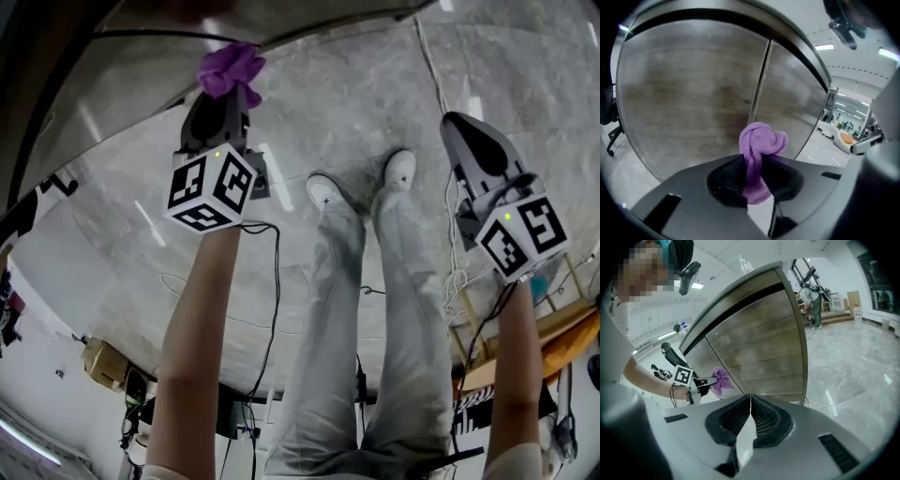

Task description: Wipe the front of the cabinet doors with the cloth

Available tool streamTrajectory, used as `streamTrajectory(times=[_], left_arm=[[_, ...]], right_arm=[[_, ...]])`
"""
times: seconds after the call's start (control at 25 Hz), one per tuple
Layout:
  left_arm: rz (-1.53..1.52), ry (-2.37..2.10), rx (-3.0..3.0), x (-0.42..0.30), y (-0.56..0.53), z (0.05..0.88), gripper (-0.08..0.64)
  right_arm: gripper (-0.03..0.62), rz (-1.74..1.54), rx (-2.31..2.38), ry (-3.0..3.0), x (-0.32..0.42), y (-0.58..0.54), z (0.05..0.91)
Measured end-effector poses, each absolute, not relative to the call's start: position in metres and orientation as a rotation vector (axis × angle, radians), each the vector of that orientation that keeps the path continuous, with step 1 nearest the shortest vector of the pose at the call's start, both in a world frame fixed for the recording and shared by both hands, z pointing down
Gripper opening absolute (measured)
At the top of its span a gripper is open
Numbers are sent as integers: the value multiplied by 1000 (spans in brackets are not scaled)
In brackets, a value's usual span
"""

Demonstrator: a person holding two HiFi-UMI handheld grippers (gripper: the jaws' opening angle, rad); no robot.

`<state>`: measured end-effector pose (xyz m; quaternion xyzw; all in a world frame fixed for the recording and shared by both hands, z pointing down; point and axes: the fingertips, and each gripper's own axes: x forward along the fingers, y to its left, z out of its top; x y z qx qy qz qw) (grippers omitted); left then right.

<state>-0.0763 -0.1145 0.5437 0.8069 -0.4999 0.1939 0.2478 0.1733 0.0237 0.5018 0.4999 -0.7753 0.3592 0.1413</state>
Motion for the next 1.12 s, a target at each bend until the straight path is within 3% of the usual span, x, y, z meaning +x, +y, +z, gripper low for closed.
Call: streamTrajectory(times=[0.6, 1.12], left_arm=[[371, -1647, 2132, -88, -89, 417, 83], [166, -1710, 2174, -104, -138, 368, 83]], right_arm=[[29, 981, 1098, -2509, 73, 0, 415], [29, 856, 1098, -2480, 64, -8, 399]])
